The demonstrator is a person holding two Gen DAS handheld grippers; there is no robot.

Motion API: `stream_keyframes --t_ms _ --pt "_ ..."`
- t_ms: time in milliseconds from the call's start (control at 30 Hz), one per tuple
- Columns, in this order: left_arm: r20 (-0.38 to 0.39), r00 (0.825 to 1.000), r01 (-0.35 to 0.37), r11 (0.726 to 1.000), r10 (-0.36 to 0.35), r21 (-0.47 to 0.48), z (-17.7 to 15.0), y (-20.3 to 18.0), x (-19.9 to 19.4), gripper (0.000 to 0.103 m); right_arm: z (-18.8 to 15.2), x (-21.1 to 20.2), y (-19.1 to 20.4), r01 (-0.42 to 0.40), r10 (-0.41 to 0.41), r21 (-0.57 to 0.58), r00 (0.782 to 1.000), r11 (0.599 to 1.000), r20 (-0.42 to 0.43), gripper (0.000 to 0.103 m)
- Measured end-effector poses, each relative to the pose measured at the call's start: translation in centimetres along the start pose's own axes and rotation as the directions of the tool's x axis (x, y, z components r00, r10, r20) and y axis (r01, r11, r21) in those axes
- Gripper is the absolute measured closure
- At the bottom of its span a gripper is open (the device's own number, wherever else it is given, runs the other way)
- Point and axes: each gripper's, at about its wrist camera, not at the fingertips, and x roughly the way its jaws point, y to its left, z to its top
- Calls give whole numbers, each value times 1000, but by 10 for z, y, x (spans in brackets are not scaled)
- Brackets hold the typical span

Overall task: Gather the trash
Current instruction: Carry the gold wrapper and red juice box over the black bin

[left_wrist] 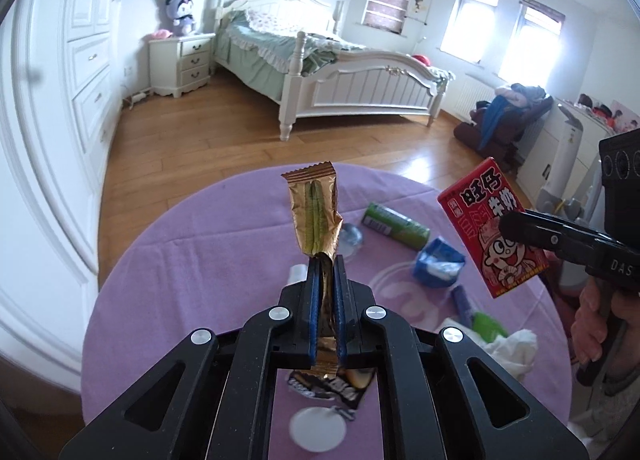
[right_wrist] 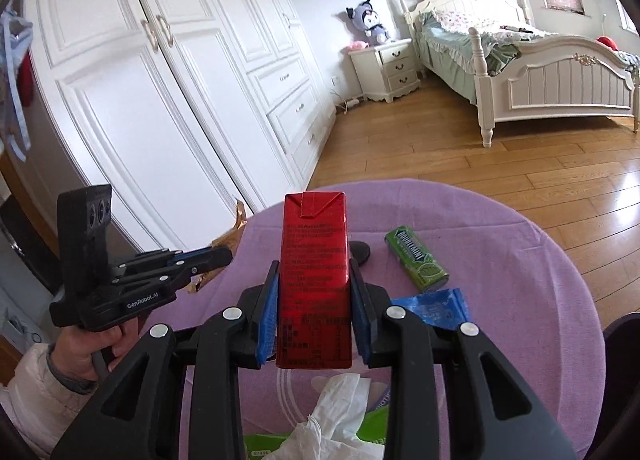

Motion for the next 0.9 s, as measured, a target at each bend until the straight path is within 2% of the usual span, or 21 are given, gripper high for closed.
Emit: stream_keyframes --t_ms 167,367,600,900 --pt "12 998 67 996 -68 57 13 -60 1 95 -5 -46 -41 59 -66 85 993 995 93 72" --pt "-24 983 185 974 -184 132 18 -149 33 95 -22 -83 -101 128 -156 195 978 972 135 72" --pt "-85 946 322 935 -312 148 14 -237 84 95 -47 -121 -163 188 -247 316 956 930 160 72" --pt "-192 901 418 898 -389 138 6 -322 152 95 -88 -145 -232 245 -342 463 929 852 137 72"
